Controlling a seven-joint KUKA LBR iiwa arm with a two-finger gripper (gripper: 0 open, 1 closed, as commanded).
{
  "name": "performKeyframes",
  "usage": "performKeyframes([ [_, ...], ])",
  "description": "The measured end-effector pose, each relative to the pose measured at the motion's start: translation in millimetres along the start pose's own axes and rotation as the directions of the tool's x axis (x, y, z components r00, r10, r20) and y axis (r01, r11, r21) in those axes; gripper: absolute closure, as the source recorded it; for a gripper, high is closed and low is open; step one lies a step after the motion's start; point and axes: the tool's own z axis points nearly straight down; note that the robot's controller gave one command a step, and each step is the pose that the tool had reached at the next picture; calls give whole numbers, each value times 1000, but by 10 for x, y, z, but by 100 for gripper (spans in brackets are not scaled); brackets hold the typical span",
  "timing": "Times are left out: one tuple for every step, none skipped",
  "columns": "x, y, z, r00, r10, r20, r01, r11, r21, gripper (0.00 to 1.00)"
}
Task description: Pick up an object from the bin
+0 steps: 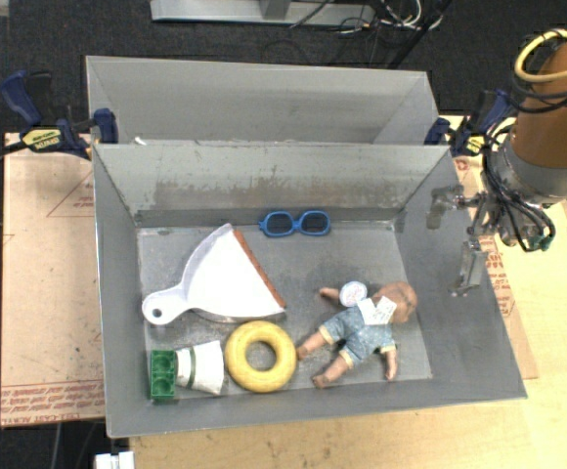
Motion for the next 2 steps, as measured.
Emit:
performKeyframes([
  [-13, 5, -45, 1000, -3, 8, 3, 1000, 2, 0],
  [-2, 60, 263, 998, -60, 13, 60, 998, 4, 0],
])
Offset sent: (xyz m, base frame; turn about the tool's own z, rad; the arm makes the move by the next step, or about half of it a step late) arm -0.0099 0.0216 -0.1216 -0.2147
